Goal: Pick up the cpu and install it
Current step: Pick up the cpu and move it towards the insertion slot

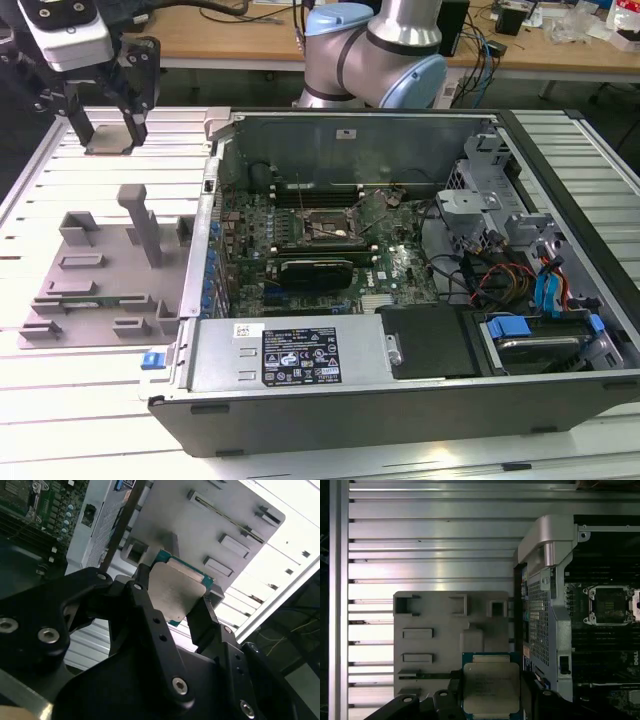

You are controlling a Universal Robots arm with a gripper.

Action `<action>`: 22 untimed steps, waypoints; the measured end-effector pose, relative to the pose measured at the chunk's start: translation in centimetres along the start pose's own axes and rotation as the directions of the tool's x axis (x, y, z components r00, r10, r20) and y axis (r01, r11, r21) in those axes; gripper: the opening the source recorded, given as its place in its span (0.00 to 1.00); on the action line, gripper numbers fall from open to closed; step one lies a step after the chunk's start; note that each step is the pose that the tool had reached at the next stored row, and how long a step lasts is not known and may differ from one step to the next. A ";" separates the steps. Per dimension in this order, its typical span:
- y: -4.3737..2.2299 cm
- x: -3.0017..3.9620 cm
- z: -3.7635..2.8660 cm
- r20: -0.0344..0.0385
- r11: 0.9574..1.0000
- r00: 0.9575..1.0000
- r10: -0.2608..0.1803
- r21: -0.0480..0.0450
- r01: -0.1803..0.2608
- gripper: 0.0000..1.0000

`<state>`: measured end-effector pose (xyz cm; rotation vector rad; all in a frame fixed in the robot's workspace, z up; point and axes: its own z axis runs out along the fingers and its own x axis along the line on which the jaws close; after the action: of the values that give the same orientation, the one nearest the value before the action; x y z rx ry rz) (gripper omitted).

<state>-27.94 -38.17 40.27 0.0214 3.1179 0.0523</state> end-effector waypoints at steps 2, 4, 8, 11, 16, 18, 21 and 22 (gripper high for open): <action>0.01 -0.58 0.01 0.000 1.000 1.000 0.000 0.000 0.000 0.55; 0.02 -1.22 0.02 0.000 1.000 1.000 0.000 0.000 0.000 0.55; 0.05 -3.38 0.07 0.000 1.000 1.000 0.000 0.000 0.000 0.55; 0.05 -3.82 0.09 0.000 1.000 1.000 0.000 0.000 0.000 0.55; 0.06 -4.37 0.10 0.000 1.000 1.000 0.000 0.000 0.000 0.55; 0.06 -4.57 0.11 0.000 1.000 1.000 0.000 0.000 0.000 0.55; 0.06 -4.73 0.11 0.000 1.000 1.000 0.000 0.000 0.000 0.55; 0.06 -4.75 0.11 0.000 1.000 1.000 0.000 0.000 0.000 0.55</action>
<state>-23.19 -38.17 40.27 0.0216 3.1179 0.0522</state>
